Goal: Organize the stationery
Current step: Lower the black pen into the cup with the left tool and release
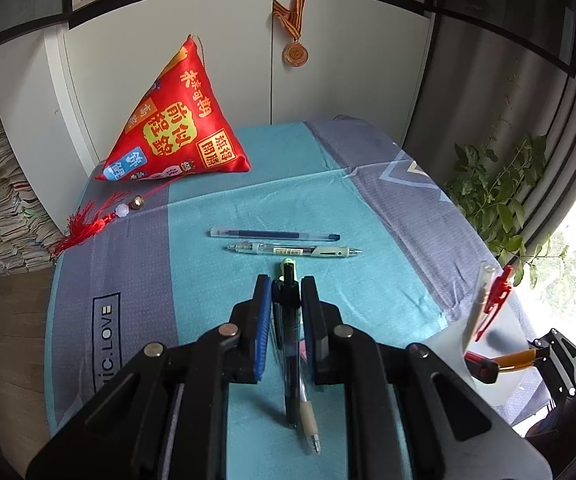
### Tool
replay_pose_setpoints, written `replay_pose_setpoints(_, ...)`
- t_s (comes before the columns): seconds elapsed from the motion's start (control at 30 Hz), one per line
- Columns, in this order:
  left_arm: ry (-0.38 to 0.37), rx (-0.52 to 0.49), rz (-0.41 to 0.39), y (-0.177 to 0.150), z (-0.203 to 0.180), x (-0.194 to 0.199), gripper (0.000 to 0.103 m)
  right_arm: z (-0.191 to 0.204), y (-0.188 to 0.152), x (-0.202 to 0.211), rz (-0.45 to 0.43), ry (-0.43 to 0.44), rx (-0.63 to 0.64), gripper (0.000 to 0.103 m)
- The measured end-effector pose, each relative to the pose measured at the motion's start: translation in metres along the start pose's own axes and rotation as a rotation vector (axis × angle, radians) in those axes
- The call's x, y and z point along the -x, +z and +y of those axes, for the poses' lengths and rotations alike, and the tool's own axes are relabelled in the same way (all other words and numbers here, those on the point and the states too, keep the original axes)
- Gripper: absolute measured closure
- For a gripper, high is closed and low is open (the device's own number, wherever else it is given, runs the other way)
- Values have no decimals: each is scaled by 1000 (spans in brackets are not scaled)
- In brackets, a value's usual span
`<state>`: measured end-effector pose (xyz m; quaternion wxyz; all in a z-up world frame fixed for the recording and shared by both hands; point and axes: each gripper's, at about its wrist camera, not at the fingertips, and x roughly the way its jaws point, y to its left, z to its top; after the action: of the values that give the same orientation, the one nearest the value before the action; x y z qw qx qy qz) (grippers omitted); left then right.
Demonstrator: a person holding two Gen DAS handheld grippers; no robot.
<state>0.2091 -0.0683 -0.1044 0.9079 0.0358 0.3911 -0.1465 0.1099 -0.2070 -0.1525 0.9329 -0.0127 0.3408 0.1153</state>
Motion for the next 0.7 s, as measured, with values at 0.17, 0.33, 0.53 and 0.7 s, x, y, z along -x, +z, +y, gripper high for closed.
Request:
replay_pose_setpoints(0.17, -13, -12, -57, 6, -7, 23, 91, 0, -1, 0, 2, 4, -2, 32)
replay_pose_setpoints(0.33, -44, -19, -111, 11, -11, 46, 91, 0, -2, 1, 1, 5, -3, 32)
replay_pose_setpoints(0.53, -134, -17, -151, 18, -18, 73, 91, 0, -2, 1, 2, 6, -4, 32)
replay_pose_setpoints(0.7, -221, -31, -216, 24, -28, 105, 91, 2, -4, 1, 5, 8, -4, 32)
